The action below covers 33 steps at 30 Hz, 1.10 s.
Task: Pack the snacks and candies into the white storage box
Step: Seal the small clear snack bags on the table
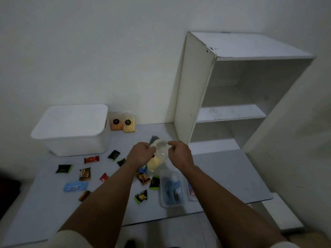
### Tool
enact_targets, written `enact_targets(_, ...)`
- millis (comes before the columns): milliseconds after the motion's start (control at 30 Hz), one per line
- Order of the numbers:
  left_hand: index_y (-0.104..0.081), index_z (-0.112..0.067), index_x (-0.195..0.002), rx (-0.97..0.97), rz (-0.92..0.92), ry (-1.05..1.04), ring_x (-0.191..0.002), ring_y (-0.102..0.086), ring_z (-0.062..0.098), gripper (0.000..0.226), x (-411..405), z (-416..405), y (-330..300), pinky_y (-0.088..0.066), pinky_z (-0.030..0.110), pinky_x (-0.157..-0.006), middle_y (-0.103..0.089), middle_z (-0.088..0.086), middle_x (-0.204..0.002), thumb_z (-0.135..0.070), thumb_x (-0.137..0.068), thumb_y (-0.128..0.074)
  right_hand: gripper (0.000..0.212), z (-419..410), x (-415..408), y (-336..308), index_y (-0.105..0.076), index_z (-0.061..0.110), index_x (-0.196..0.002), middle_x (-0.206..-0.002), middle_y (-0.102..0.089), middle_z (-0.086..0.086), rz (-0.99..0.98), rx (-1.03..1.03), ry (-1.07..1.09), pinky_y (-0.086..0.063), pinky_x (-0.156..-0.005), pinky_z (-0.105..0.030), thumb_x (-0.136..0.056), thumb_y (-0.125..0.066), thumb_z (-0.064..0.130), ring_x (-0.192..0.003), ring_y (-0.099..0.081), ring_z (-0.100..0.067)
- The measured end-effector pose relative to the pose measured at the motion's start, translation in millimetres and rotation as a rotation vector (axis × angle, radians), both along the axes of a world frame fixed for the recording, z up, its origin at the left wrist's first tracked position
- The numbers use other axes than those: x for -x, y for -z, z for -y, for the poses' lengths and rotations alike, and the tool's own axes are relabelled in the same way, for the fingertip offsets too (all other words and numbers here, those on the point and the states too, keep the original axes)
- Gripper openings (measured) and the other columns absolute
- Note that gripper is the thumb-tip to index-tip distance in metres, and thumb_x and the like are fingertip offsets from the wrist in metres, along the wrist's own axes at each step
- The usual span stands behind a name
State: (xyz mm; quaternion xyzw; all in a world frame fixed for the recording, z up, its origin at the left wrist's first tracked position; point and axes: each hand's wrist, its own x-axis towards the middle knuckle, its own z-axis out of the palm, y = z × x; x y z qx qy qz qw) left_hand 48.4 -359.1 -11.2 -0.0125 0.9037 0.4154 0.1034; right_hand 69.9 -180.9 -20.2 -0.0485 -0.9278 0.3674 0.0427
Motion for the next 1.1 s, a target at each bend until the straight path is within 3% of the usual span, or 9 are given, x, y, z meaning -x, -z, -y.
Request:
enact_targets(167,-0.040,-0.019,-0.056,0.044,-0.045,-0.067,-0.056,-0.049,0.017,0.045,-27.4,-13.5,6.3,-0.039,0.034,-0.057,-0.050,0.003,-0.058,-0.043,-0.088,-0.062,0.031,-16.4,-17.9,3.6,-0.072,0.016,-0.121,-0.116,-0.069,-0.003,-0.093,-0.042,-0.129,-0.050,-0.087,-0.029,-0.093,-0.058,0.014,-0.103,-0.066,-0.020)
enact_targets(300,-0.047,-0.018,-0.064,0.074,-0.061,-0.108,-0.069,-0.058,0.020,0.039,-37.8,-30.3,5.6,-0.046,0.036,-0.065,-0.058,0.001,-0.069,-0.046,-0.087,-0.060,0.029,-20.0,-27.3,8.1,-0.073,0.017,-0.119,-0.110,-0.069,0.002,-0.198,-0.093,-0.234,-0.053,-0.077,-0.029,-0.093,-0.060,0.019,-0.091,-0.068,-0.018)
enact_targets(467,-0.043,-0.018,-0.055,0.120,-0.013,-0.119,-0.066,-0.056,0.023,0.044,-39.0,-48.0,7.9,-0.038,0.030,-0.058,-0.050,0.001,-0.059,-0.034,-0.091,-0.062,0.034,-23.3,-34.6,6.7,-0.068,0.021,-0.124,-0.112,-0.063,0.001,-0.221,-0.181,-0.258,-0.050,-0.071,-0.032,-0.091,-0.060,0.022,-0.089,-0.066,-0.021)
enact_targets(667,-0.048,-0.014,-0.057,0.151,0.036,-0.191,-0.073,-0.064,0.029,0.033,-45.3,-51.4,18.1,-0.041,0.028,-0.058,-0.063,0.009,-0.070,-0.028,-0.083,-0.063,0.043,-31.1,-35.7,10.2,-0.062,0.022,-0.132,-0.122,-0.058,-0.004,-0.156,-0.229,-0.152,-0.051,-0.076,-0.034,-0.091,-0.056,0.012,-0.097,-0.065,-0.029)
enact_targets(800,-0.053,-0.019,-0.085,0.048,0.015,-0.185,-0.084,-0.062,0.024,0.020,-49.5,-52.9,22.6,-0.046,0.033,-0.067,-0.060,0.000,-0.086,-0.035,-0.085,-0.063,0.036,-33.5,-33.1,9.8,-0.068,0.017,-0.127,-0.119,-0.061,-0.003,-0.179,-0.124,-0.201,-0.052,-0.081,-0.035,-0.092,-0.058,0.011,-0.099,-0.065,-0.025)
enact_targets(933,-0.055,-0.026,-0.131,-0.277,-0.076,-0.194,-0.113,-0.060,0.015,0.047,-52.3,-52.8,15.9,-0.052,0.038,-0.097,-0.060,-0.002,-0.127,-0.057,-0.095,-0.055,0.026,-33.7,-22.1,3.8,-0.078,0.018,-0.108,-0.110,-0.071,0.001,-0.129,-0.011,-0.190,-0.053,-0.084,-0.028,-0.093,-0.060,0.006,-0.097,-0.066,-0.016)
enact_targets(967,-0.053,-0.027,-0.137,-0.307,-0.120,-0.185,-0.115,-0.060,0.008,0.048,-53.2,-50.9,14.1,-0.050,0.030,-0.099,-0.057,-0.003,-0.134,-0.055,-0.099,-0.049,0.024,-33.9,-18.6,1.1,-0.079,0.019,-0.104,-0.109,-0.074,0.002,-0.091,0.040,-0.184,-0.054,-0.085,-0.027,-0.093,-0.062,0.007,-0.095,-0.068,-0.014)
enact_targets(1033,-0.048,-0.025,-0.146,-0.332,-0.177,-0.194,-0.099,-0.061,-0.014,0.044,-55.1,-46.8,8.7,-0.048,0.009,-0.087,-0.051,-0.004,-0.140,-0.041,-0.105,-0.044,0.019,-35.8,-9.4,-4.0,-0.081,0.021,-0.099,-0.103,-0.077,0.004,-0.009,0.126,-0.201,-0.056,-0.081,-0.026,-0.091,-0.067,0.009,-0.089,-0.070,-0.011)
enact_targets(1100,-0.046,-0.027,-0.147,-0.294,-0.210,-0.223,-0.110,-0.057,-0.009,0.042,-55.4,-40.9,5.7,-0.046,0.017,-0.095,-0.052,-0.002,-0.143,-0.031,-0.105,-0.045,0.016,-36.3,-1.4,-12.1,-0.082,0.022,-0.093,-0.096,-0.078,0.003,0.063,0.175,-0.281,-0.055,-0.076,-0.026,-0.088,-0.072,0.010,-0.085,-0.070,-0.010)
